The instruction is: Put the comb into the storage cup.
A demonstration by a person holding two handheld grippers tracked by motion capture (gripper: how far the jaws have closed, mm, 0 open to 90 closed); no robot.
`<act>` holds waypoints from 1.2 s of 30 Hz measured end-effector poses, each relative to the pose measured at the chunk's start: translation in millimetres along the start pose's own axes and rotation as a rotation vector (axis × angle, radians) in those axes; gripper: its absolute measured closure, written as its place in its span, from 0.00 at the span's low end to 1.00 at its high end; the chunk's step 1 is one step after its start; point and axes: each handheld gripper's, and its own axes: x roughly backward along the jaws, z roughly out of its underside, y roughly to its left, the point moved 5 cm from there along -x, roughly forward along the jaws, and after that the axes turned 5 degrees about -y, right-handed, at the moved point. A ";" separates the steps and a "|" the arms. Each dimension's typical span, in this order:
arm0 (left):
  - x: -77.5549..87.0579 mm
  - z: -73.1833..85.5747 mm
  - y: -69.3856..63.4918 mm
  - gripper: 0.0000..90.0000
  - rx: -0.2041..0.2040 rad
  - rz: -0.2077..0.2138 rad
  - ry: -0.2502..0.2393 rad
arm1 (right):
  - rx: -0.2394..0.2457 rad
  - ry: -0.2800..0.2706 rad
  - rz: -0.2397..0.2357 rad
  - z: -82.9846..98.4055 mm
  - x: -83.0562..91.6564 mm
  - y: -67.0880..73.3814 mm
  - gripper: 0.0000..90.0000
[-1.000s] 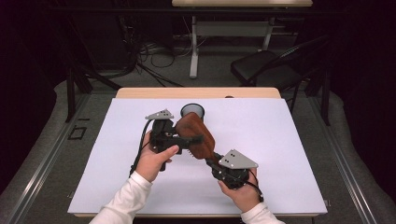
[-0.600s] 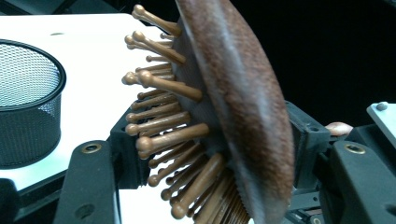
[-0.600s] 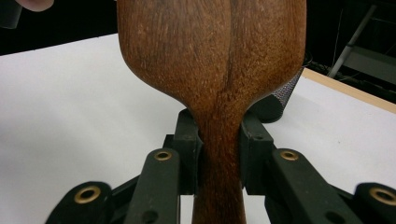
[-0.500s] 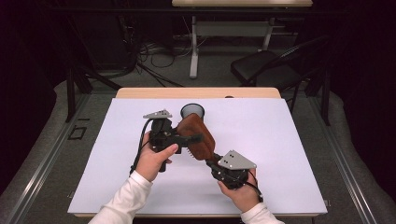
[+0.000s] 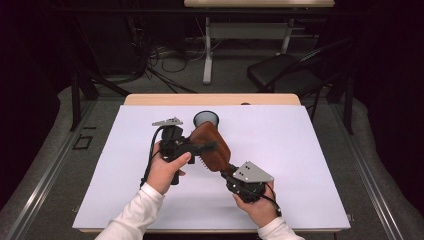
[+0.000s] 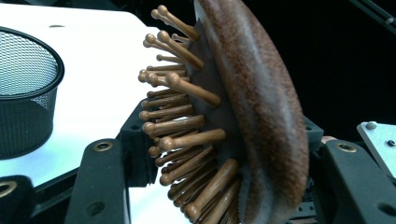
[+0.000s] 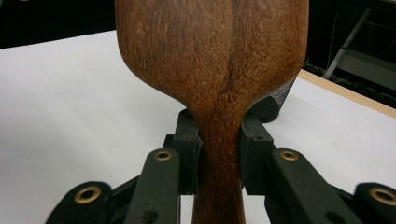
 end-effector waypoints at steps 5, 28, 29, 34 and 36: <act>-0.8 -0.4 0.7 0.48 0.021 0.003 0.007 | 0.006 0.001 0.003 0.9 -0.5 -1.0 0.81; 3.9 -4.2 -1.8 0.52 0.143 -0.007 0.066 | 0.021 -0.006 -0.022 0.8 -0.2 -1.2 0.81; 3.8 -4.3 -1.9 0.53 0.147 -0.008 0.068 | 0.019 -0.006 -0.023 0.8 -0.2 -1.1 0.81; 3.6 -5.0 -2.5 0.54 0.185 -0.006 0.077 | 0.020 -0.007 -0.023 0.7 0.0 -1.6 0.81; 3.8 -5.1 -2.4 0.55 0.194 -0.005 0.084 | 0.019 -0.006 -0.023 0.9 -0.1 -1.4 0.81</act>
